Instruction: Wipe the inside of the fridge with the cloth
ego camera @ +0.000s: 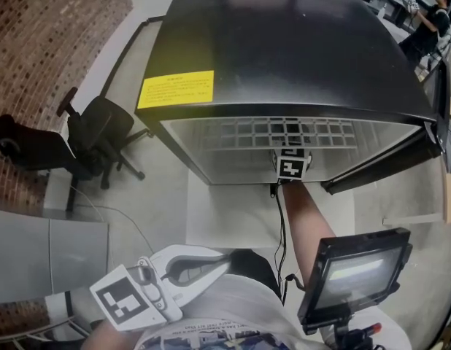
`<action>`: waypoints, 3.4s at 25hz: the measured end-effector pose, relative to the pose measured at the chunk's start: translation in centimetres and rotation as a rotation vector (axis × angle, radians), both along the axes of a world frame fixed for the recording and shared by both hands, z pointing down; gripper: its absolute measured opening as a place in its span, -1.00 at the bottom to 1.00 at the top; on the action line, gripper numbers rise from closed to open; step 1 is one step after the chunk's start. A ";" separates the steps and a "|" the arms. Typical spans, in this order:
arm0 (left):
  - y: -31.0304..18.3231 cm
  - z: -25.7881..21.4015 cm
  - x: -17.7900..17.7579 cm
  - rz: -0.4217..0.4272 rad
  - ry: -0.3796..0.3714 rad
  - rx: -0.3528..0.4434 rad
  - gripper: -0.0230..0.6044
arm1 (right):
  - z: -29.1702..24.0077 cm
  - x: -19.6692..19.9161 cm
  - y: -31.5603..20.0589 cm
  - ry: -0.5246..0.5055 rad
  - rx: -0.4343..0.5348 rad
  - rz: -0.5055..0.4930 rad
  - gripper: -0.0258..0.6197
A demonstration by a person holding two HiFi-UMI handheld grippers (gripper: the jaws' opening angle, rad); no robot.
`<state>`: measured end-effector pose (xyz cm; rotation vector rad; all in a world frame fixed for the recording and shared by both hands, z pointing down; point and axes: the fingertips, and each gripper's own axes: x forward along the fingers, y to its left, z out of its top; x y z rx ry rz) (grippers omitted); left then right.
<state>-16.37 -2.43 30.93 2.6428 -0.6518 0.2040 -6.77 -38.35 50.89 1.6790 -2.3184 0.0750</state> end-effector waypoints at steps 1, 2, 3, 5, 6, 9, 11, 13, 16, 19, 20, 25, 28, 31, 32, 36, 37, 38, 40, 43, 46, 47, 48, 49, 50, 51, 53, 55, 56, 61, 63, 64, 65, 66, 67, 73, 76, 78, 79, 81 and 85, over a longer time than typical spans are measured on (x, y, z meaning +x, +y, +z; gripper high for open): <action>0.1 0.1 -0.2 -0.004 -0.001 -0.003 -0.91 | 0.6 -0.5 0.1 0.004 -0.010 -0.011 -0.68; 0.2 0.1 -0.4 -0.009 0.000 -0.006 -0.91 | 1.0 -0.9 0.2 0.008 -0.017 -0.021 -0.68; 0.3 0.1 -0.6 -0.015 0.002 -0.009 -0.91 | 0.9 -1.5 0.3 0.009 -0.013 -0.030 -0.68; 0.3 0.2 -0.9 -0.026 0.002 -0.014 -0.91 | 0.4 -2.5 0.4 0.009 0.000 -0.047 -0.68; 0.3 0.3 -1.1 -0.029 0.001 -0.014 -0.91 | 0.2 -3.0 0.4 0.007 0.004 -0.053 -0.68; 0.4 0.3 -1.5 -0.038 0.000 -0.015 -0.91 | 0.1 -4.3 0.5 -0.001 0.006 -0.071 -0.68; 0.4 0.4 -1.8 -0.045 0.001 -0.016 -0.91 | 0.0 -5.3 0.5 -0.003 0.008 -0.089 -0.68; 0.3 0.4 -2.1 -0.054 0.002 -0.016 -0.91 | -0.1 -6.4 0.4 -0.007 0.010 -0.108 -0.68; 0.3 0.5 -2.5 -0.068 -0.001 -0.018 -0.91 | 0.5 -8.0 0.5 -0.018 0.005 -0.139 -0.68; 0.3 0.6 -3.1 -0.085 -0.003 -0.022 -0.91 | 1.8 -9.6 0.8 -0.019 -0.013 -0.180 -0.68; 0.3 0.6 -3.2 -0.089 -0.002 -0.023 -0.91 | 1.3 -10.3 0.9 -0.020 -0.005 -0.195 -0.68; 0.3 0.6 -3.5 -0.095 -0.001 -0.023 -0.91 | 0.4 -13.9 2.0 -0.009 0.008 -0.319 -0.68; 0.4 0.5 -3.4 -0.086 0.003 -0.020 -0.91 | 0.9 -15.2 2.6 -0.014 -0.003 -0.387 -0.68; 0.6 0.6 -3.3 -0.084 0.008 -0.018 -0.91 | 1.2 -16.2 3.6 -0.030 -0.017 -0.448 -0.68; 0.7 0.7 -3.4 -0.084 0.008 -0.018 -0.91 | 1.2 -16.5 3.9 -0.036 -0.021 -0.461 -0.68; 1.2 0.6 -3.5 -0.082 0.014 -0.015 -0.91 | 1.5 -17.0 5.2 -0.050 -0.035 -0.488 -0.68; 1.3 0.5 -3.5 -0.081 0.015 -0.014 -0.91 | 1.4 -17.1 5.5 -0.051 -0.035 -0.493 -0.68; 1.5 0.5 -3.5 -0.079 0.016 -0.014 -0.91 | 1.5 -17.1 5.9 -0.055 -0.038 -0.496 -0.68; 1.9 0.5 -3.5 -0.075 0.019 -0.013 -0.91 | 1.7 -16.9 6.8 -0.064 -0.048 -0.499 -0.68; 2.6 0.5 -3.4 -0.067 0.023 -0.012 -0.91 | 1.9 -16.7 8.3 -0.072 -0.061 -0.500 -0.68; 3.5 0.5 -3.3 -0.054 0.025 -0.012 -0.91 | 2.2 -16.5 9.9 -0.078 -0.074 -0.497 -0.68; 3.9 0.5 -3.2 -0.049 0.027 -0.012 -0.91 | 2.3 -16.3 10.4 -0.080 -0.078 -0.495 -0.68; 4.3 0.5 -3.1 -0.045 0.029 -0.012 -0.91 | 2.5 -16.2 11.0 -0.082 -0.082 -0.493 -0.68; 4.7 0.5 -3.0 -0.040 0.031 -0.011 -0.91 | 2.6 -16.1 11.6 -0.084 -0.086 -0.491 -0.68; 5.2 0.4 -3.0 -0.036 0.034 -0.010 -0.91 | 2.7 -16.0 12.2 -0.086 -0.090 -0.489 -0.68; 5.6 0.4 -3.1 -0.032 0.034 -0.012 -0.91 | 2.9 -15.9 12.9 -0.088 -0.096 -0.486 -0.68; 6.5 0.5 -3.3 -0.027 0.036 -0.016 -0.91 | 3.4 -15.9 14.2 -0.089 -0.115 -0.479 -0.68; 7.3 0.5 -3.6 -0.022 0.041 -0.016 -0.91 | 3.8 -16.0 15.6 -0.089 -0.132 -0.475 -0.68; 7.7 0.5 -3.7 -0.017 0.043 -0.016 -0.91 | 4.0 -16.0 16.3 -0.088 -0.137 -0.476 -0.68; 9.2 0.6 -3.5 0.013 0.047 -0.014 -0.91 | 3.9 -14.7 18.3 -0.083 -0.118 -0.464 -0.68; 9.7 0.8 -3.4 0.024 0.048 -0.016 -0.91 | 3.4 -13.7 18.8 -0.083 -0.115 -0.441 -0.68; 9.9 0.7 -3.4 0.031 0.050 -0.015 -0.91 | 3.1 -12.9 18.8 -0.079 -0.110 -0.422 -0.68; 10.0 0.7 -3.3 0.039 0.053 -0.012 -0.91 | 2.7 -11.9 18.6 -0.072 -0.102 -0.397 -0.68; 10.0 0.6 -3.1 0.048 0.056 -0.008 -0.91 | 2.2 -10.7 18.2 -0.063 -0.092 -0.368 -0.68; 10.0 0.6 -2.8 0.057 0.057 -0.003 -0.91 | 1.8 -9.4 17.8 -0.052 -0.083 -0.338 -0.68; 9.3 0.0 -1.4 0.106 0.068 0.013 -0.91 | -0.1 -0.9 13.9 0.035 -0.049 -0.160 -0.68; 8.2 -0.5 -0.8 0.118 0.072 0.022 -0.91 | -1.0 1.9 11.8 0.084 -0.044 -0.106 -0.68; 7.3 -0.7 -0.2 0.122 0.073 0.028 -0.91 | -1.2 3.9 10.1 0.113 -0.045 -0.066 -0.68; 6.9 -0.8 0.1 0.124 0.072 0.031 -0.91 | -1.1 4.7 9.4 0.128 -0.053 -0.048 -0.68; 6.1 -0.9 0.8 0.131 0.069 0.036 -0.91 | -0.8 6.0 7.9 0.157 -0.078 -0.023 -0.68; 4.7 -0.8 1.8 0.127 0.061 0.025 -0.91 | -0.1 6.9 5.4 0.189 -0.103 0.002 -0.68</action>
